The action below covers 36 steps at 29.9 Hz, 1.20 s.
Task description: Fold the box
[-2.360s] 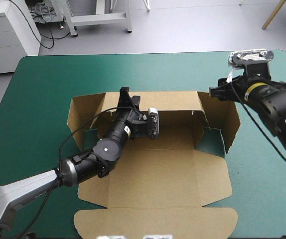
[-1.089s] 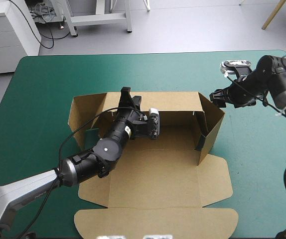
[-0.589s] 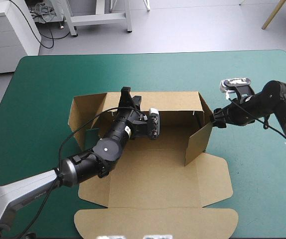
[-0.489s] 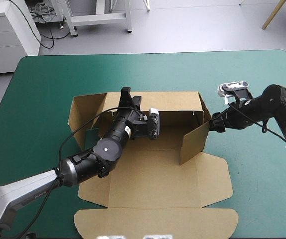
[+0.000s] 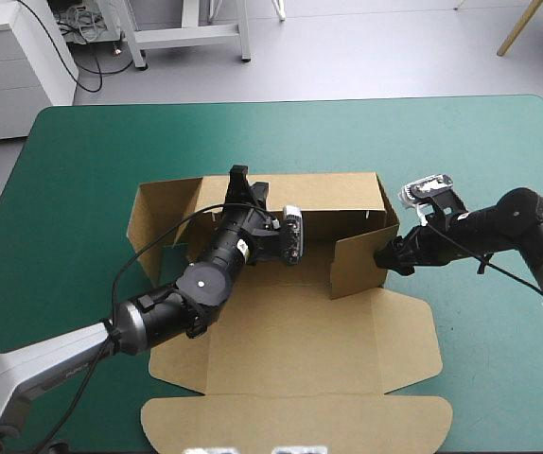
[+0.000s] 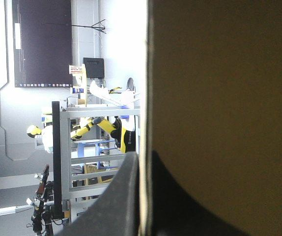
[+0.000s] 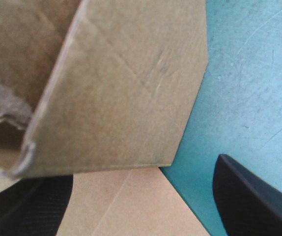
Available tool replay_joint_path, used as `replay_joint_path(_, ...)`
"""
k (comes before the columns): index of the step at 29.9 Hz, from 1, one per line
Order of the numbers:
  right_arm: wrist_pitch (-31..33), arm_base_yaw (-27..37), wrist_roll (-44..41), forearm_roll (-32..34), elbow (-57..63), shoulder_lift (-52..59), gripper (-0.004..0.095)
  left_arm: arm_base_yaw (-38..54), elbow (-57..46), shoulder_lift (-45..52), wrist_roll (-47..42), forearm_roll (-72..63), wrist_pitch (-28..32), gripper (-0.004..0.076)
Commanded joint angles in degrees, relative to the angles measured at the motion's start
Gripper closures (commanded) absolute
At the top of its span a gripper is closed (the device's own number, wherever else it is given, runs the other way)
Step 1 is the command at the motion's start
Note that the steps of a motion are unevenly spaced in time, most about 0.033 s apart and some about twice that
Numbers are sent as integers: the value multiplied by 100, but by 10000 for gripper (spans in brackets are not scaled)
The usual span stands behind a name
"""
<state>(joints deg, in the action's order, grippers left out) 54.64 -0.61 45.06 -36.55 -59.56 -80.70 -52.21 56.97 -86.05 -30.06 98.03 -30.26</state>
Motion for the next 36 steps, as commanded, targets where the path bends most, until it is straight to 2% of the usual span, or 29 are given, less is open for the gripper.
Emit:
replay_joint_path(1,-279,12,300,-539,31,221,182,-9,203,225,-33,570,-117,734)
replay_joint_path(4,-450,-229,441,-664,160,221,183,-9,203,225,-33,570,-117,734)
replay_joint_path(6,-850,-538,402,-651,268,247,183,-9,203,225,-33,570,-117,734)
replay_joint_path(12,-2938,-1439,-254,-566,846,585,183,-9,203,225,-33,570,-117,734)
replay_joint_path(18,-4368,-2075,-1108,-305,1417,978,183,-9,203,225,-33,570,-117,734)
replay_joint_path(21,-4749,-2282,-1311,-278,1584,1128,183,-9,203,225,-33,570,-117,734)
replay_joint_path(25,-4858,-2436,-1414,-278,1600,1197,199,-9,203,225,-33,570,-98,734)
replay_joint_path(33,-4850,-2459,-1519,-278,1600,1197,474,-9,203,225,-33,570,7,734)
replay_joint_path(36,-4797,-2459,-1519,-278,1600,1197,652,-9,203,225,-113,570,7,734)
